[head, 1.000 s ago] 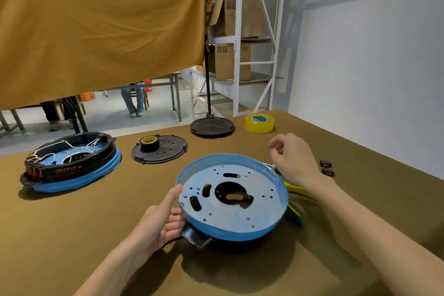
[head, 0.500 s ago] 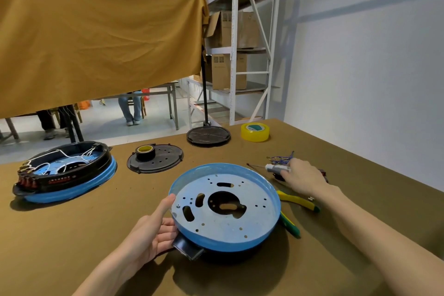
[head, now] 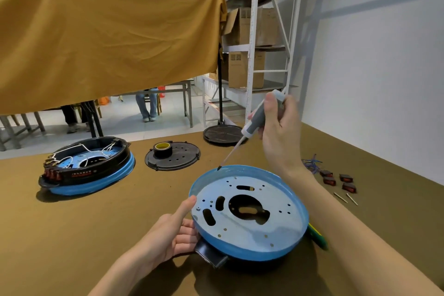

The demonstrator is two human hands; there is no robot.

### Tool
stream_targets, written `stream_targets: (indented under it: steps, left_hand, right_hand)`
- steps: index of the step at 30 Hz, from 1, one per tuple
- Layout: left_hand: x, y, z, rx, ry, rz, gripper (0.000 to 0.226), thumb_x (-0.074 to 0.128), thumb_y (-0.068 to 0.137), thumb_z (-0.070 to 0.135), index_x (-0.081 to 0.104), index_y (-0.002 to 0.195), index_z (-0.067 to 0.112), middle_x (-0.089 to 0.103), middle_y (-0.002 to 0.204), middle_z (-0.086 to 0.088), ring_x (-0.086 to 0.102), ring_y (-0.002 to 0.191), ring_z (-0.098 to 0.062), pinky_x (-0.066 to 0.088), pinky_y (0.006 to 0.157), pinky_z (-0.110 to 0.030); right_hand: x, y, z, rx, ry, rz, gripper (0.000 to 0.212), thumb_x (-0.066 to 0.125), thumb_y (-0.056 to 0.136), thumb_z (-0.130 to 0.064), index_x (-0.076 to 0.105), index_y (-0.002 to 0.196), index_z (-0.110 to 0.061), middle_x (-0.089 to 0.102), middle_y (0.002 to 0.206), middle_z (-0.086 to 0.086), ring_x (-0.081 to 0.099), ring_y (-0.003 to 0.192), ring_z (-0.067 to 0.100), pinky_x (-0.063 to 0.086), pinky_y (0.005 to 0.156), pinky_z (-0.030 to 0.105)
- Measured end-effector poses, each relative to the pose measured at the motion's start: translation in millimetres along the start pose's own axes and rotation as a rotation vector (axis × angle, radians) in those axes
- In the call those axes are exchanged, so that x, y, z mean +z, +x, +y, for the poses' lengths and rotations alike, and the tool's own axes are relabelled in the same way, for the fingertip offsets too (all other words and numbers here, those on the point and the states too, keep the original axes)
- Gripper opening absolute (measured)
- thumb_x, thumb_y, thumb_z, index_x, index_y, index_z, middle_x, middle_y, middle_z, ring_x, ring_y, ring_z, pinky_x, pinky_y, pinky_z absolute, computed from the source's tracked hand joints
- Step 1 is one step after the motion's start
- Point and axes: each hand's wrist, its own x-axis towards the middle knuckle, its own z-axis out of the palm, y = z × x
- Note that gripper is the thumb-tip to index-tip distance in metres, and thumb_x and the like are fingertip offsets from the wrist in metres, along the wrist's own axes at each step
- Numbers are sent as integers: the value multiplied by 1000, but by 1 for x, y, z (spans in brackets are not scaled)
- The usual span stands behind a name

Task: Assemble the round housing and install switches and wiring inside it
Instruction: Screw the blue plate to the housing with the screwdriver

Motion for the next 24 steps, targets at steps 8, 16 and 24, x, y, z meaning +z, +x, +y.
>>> stream_targets:
  steps: [8, 16, 24]
  left_hand:
    - [-8, 2, 2, -32, 29, -63, 67, 80, 65, 69, 74, 79, 3, 70, 70, -13, 67, 54, -20, 56, 49, -24]
    - [-8, 3, 2, -32, 47, -63, 69, 77, 66, 68, 67, 87, 3, 69, 68, -10, 67, 54, -18, 56, 50, -24]
    - [-9, 4, 1, -36, 59, -49, 74, 77, 65, 71, 68, 91, 2, 71, 72, -11, 68, 58, -18, 57, 52, -24]
  right_hand:
    - [44, -34, 27, 41, -43, -233, 31, 45, 107, -45, 48, 99, -15, 60, 72, -9, 57, 64, 23, 49, 55, 42]
    - [45, -35, 31, 4, -95, -260, 26, 46, 108, -42, 47, 99, -18, 59, 73, -19, 56, 63, 4, 51, 55, 30]
    - [50, -37, 29, -11, -112, -316, 29, 47, 108, -39, 49, 99, -12, 60, 68, -17, 57, 60, 5, 50, 54, 24]
